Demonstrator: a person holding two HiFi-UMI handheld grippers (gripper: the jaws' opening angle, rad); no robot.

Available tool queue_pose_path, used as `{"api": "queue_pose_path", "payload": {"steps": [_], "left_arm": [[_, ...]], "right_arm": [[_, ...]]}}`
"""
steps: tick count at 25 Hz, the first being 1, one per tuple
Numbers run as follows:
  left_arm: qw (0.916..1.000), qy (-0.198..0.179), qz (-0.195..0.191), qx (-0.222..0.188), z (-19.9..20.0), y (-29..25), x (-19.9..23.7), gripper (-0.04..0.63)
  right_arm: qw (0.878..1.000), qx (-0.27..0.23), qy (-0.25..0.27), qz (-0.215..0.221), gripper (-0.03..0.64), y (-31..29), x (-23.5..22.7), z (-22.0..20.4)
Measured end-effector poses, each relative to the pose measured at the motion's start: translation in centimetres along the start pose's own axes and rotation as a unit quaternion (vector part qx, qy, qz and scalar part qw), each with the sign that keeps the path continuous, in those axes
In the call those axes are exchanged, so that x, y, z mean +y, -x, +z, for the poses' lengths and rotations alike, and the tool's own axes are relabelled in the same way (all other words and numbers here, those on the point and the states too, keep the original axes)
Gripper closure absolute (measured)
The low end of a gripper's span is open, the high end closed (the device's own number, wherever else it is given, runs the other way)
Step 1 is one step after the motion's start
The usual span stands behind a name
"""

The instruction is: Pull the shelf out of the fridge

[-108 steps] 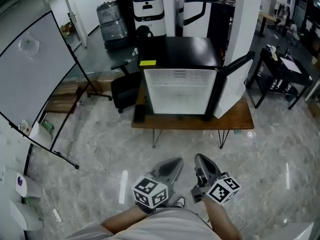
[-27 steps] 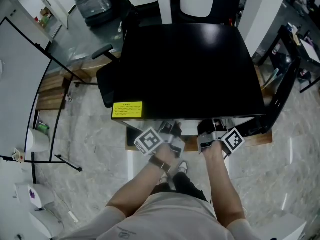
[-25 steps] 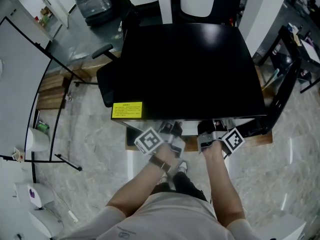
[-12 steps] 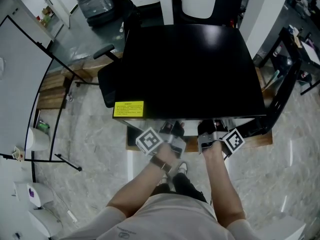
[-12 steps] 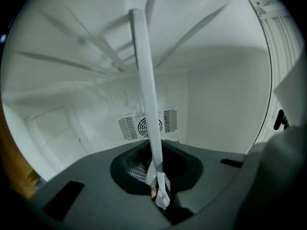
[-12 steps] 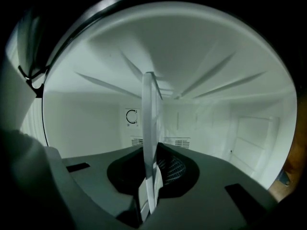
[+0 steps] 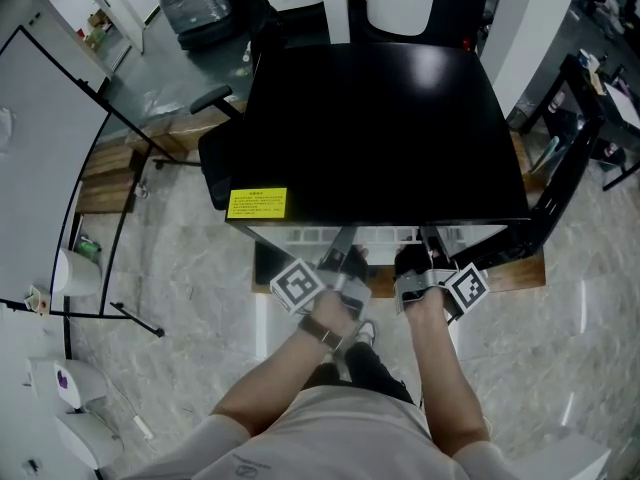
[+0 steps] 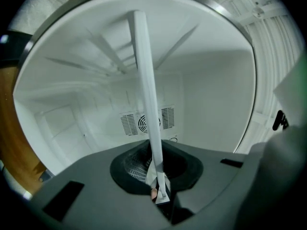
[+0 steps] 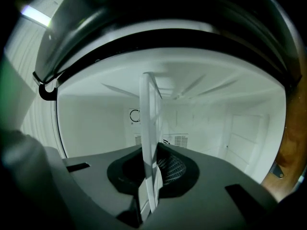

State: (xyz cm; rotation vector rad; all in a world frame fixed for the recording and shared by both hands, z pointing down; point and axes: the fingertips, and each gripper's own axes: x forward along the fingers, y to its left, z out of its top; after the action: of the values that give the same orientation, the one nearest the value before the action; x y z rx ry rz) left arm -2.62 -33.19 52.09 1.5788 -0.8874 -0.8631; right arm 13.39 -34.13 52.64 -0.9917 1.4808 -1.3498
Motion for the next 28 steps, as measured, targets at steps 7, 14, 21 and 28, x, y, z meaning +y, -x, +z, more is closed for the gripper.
{"api": "queue_pose_path", "payload": {"steps": [7,14,21,28], "left_arm": [[0.9998,0.007,-0.013,-0.012,-1.1,1.5,-1.1,0.561],[0.9999,-0.011,-0.002,-0.004,-2.4,5.9,-0.5,0.561],[0.9997,0.005,-0.019,0.01,-5.0,10.7,-1.7,0.561],[0.9995,0.003,-0.019,0.024,-6.9,13.0,-2.5,0.563]], "right_arm": [[1.0,0.014,-0.002,0.005,0.571,1.9,0.5,-0.4],[1.0,0.018,-0.001,0.01,0.57,5.9,0.5,-2.3],[1.0,0.014,0.008,0.015,0.571,11.4,0.9,-4.1],[1.0,0.005,0.005,0.019,0.569,14.5,1.7,-4.1]]}}
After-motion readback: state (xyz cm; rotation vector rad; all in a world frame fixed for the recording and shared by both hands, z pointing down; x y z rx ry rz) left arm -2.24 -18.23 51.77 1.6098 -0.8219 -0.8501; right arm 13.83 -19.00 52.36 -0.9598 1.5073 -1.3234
